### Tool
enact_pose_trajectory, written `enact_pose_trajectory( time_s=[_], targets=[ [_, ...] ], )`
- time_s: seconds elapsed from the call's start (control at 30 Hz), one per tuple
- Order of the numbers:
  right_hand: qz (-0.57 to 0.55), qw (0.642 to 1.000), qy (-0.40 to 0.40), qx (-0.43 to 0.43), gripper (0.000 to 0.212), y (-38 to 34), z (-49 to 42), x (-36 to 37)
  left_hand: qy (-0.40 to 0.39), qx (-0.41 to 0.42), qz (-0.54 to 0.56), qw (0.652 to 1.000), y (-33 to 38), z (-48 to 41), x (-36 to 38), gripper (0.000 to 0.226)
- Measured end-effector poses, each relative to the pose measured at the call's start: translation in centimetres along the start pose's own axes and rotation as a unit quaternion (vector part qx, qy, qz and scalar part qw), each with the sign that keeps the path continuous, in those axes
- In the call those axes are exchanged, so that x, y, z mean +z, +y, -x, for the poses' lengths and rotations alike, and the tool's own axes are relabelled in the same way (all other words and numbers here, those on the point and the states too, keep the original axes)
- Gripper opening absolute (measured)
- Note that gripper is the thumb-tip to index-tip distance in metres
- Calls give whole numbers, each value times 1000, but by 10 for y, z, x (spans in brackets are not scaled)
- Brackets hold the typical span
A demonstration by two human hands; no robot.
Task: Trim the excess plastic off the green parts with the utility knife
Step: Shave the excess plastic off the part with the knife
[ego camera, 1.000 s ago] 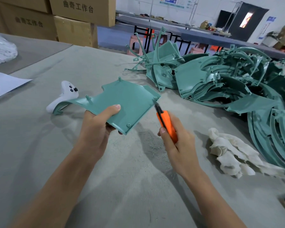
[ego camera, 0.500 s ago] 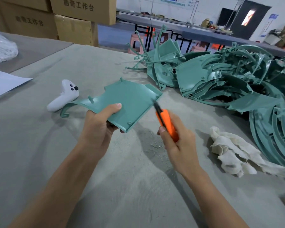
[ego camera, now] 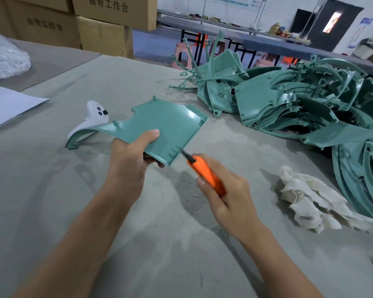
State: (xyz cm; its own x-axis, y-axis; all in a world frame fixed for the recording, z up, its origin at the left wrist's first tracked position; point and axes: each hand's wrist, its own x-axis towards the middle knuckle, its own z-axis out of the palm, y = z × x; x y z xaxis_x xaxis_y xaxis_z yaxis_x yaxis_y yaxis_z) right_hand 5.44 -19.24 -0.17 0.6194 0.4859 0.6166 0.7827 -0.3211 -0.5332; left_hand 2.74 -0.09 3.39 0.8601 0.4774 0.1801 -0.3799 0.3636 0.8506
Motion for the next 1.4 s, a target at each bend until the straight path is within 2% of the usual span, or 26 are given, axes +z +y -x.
enact_pose_trajectory(
  time_s=[0.13,0.3,0.47,0.57,0.63,0.7,0.77,0.83,0.87,0.93,1.03,1.1,1.13,1.2,1.23,1.27,1.3,1.33,1.4],
  targets=[
    [3,998,-48,-39,43,-4,1,0,7,5,1,1000,1,0,0,15],
    [-1,999,-26,-31,41,-6,1,1,3,19,-7,1000,3,1,2,10],
    [-50,997,58,0,34,-5,-2,1,11,20,-3,1000,3,1,0,9],
    [-92,989,105,54,25,-10,-6,1,-1,28,-25,999,2,3,1,11],
    [-105,981,141,83,25,-13,-9,0,-5,33,-57,998,-1,6,4,12],
    [-95,984,142,60,40,-16,-11,-1,-14,43,-111,993,-6,10,9,8],
    [-64,992,105,5,48,-19,-9,4,-18,45,-143,989,-9,14,13,10],
    [-15,993,106,-44,35,-21,-8,12,-30,32,-144,989,-9,16,16,6],
    [3,990,129,-58,25,-21,-9,14,-49,18,-140,989,-9,16,16,8],
    [14,982,178,-67,14,-20,-11,13,-97,-16,-132,986,-8,16,15,31],
    [-35,968,247,13,9,-22,-13,1,-160,-37,-155,974,-12,16,15,54],
    [-145,937,288,132,3,-27,-16,-6,-175,-9,-221,959,-19,17,14,50],
    [-214,907,307,191,6,-28,-17,-9,-169,18,-276,946,-24,17,14,50],
    [-345,834,328,279,12,-28,-20,-14,-123,52,-396,908,-34,16,12,71],
    [-403,797,330,306,11,-28,-21,-16,-89,44,-419,903,-36,17,14,87],
    [-450,764,329,325,9,-28,-22,-17,-60,11,-396,916,-36,17,17,100],
    [-482,741,323,337,8,-28,-22,-17,-44,-28,-328,943,-36,17,18,106],
    [-501,729,314,345,8,-28,-21,-15,-43,-66,-245,966,-35,15,19,103],
    [-510,733,284,349,9,-29,-18,-11,-68,-124,-108,984,-31,12,16,76]
  ],
)
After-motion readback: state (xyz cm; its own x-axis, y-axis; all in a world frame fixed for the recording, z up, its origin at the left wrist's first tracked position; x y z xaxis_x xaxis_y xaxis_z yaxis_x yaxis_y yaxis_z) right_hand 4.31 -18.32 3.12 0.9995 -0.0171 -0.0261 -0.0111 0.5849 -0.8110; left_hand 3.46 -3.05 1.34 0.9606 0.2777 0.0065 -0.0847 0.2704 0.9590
